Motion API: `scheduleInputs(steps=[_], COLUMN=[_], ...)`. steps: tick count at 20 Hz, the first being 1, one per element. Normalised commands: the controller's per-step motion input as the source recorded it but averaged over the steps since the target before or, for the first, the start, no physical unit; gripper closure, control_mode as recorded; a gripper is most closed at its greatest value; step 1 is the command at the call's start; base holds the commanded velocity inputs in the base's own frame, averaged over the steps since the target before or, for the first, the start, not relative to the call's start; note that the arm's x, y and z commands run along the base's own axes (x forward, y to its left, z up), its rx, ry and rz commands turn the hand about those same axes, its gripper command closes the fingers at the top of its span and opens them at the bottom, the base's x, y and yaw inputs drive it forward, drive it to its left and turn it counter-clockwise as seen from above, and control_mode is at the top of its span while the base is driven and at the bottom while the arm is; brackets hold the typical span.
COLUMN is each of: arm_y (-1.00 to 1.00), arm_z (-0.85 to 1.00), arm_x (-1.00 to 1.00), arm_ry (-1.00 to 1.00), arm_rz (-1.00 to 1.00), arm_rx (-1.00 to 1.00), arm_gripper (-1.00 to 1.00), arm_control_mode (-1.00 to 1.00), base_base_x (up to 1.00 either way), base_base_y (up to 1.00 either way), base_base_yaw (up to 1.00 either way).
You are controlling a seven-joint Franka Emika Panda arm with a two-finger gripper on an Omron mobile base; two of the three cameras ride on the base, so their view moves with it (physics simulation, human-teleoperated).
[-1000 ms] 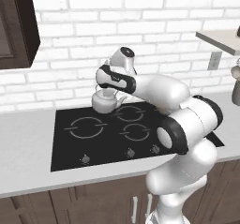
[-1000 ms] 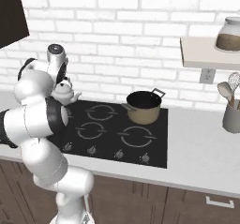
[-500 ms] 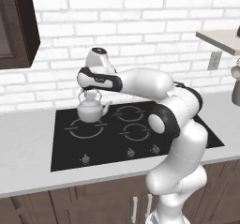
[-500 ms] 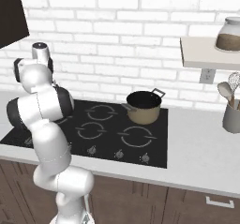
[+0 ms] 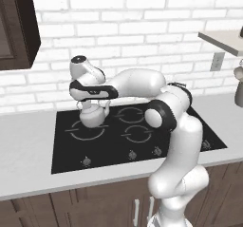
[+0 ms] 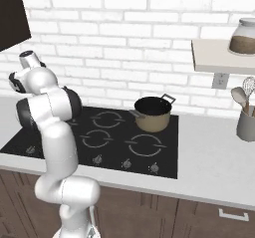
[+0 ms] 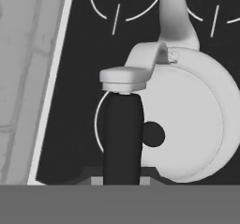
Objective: Pick the kettle from the counter and place it on a stove burner. Then turn the burner on.
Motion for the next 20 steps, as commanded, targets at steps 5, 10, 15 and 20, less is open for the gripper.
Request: scheduleInputs(steps=[5,10,15,20], arm_y=[0.00,0.05,0.13,0.00], arm_z=[-0.07,0.00,0.00,0.00], arm_x=[0.00,0.00,0.00,-0.26], arm_ry=[-0.05,0.00,0.00,-0.01], arm_rz=[0.00,0.00,-0.01,0.00], arm_rx=[0.02,0.05,0.05,0.20], arm_gripper=[1.00,1.00,1.00,1.00], arm_control_mode=[-1.00,-1.00,-1.00,-1.00], base_base_x=[0.00,0.00,0.00,0.00], base_base_y=[0.00,0.00,0.00,0.00], base_base_yaw=[0.00,0.00,0.00,0.00])
